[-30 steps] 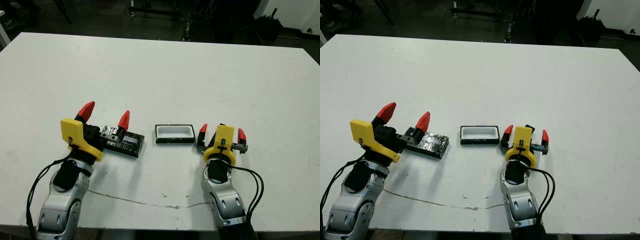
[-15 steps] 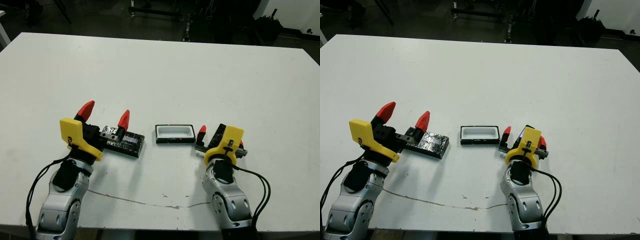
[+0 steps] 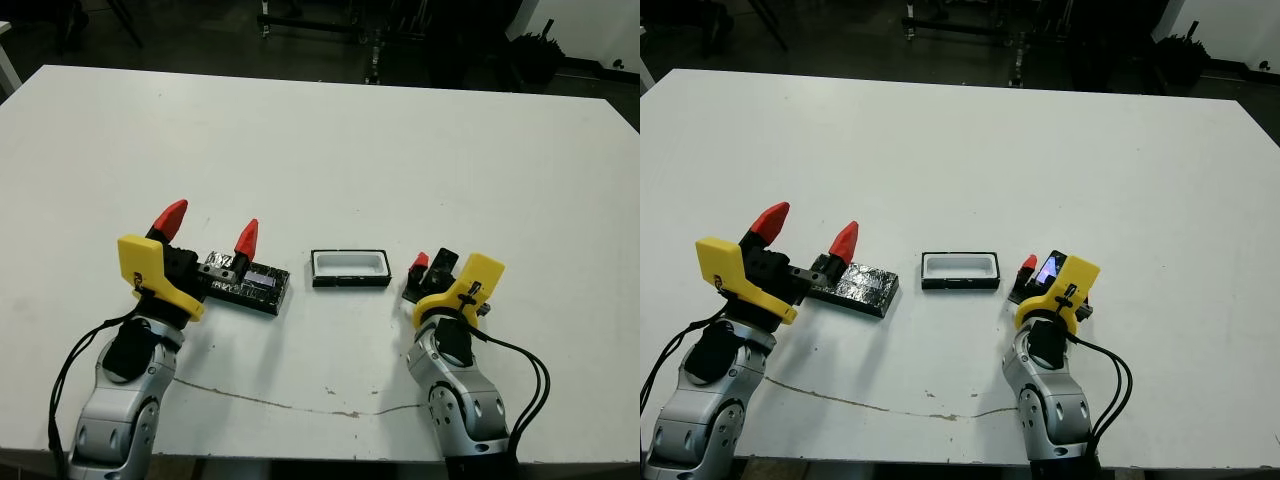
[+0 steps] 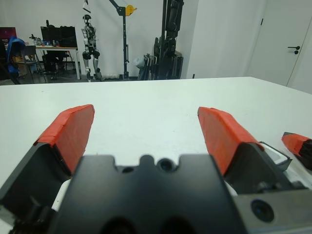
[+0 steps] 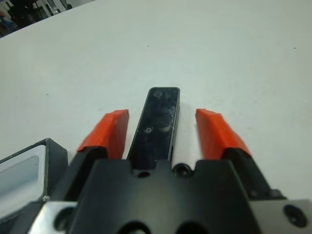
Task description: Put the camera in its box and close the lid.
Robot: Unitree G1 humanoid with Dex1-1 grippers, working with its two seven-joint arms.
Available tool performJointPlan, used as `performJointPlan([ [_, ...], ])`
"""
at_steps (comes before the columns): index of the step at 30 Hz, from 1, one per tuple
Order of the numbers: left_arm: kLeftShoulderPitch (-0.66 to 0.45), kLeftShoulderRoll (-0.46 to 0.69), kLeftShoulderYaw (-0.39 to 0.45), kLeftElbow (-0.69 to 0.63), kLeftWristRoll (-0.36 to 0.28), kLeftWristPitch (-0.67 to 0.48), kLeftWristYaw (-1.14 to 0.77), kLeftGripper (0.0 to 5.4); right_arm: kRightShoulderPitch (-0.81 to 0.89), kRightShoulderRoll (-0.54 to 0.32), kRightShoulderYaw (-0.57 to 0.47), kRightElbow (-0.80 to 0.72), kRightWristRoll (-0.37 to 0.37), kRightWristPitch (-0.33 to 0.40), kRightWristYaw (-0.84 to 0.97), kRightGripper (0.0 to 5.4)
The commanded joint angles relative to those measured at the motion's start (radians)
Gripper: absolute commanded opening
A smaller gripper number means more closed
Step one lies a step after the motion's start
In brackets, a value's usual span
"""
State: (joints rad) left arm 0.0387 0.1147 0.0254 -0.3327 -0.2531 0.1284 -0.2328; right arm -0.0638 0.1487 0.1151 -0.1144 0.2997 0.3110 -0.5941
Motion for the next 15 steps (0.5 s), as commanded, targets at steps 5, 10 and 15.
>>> performJointPlan([
  [5, 0.003, 0.015, 0.012, -0.011, -0.015, 0.025, -0.006, 5.4, 0.051, 0.15, 0.021, 0.045, 0.017, 0.087, -0.036, 2.43],
  [10, 0.003, 0.013, 0.011, -0.018, -0.02, 0.026, -0.004, 5.4, 0.058, 0.136, 0.033, 0.054, 0.004, 0.082, -0.03, 1.74],
  [15, 0.005, 0.012, 0.009, -0.021, -0.019, 0.021, -0.008, 5.4, 0.067, 0.124, 0.046, 0.052, -0.019, 0.088, -0.028, 1.7],
])
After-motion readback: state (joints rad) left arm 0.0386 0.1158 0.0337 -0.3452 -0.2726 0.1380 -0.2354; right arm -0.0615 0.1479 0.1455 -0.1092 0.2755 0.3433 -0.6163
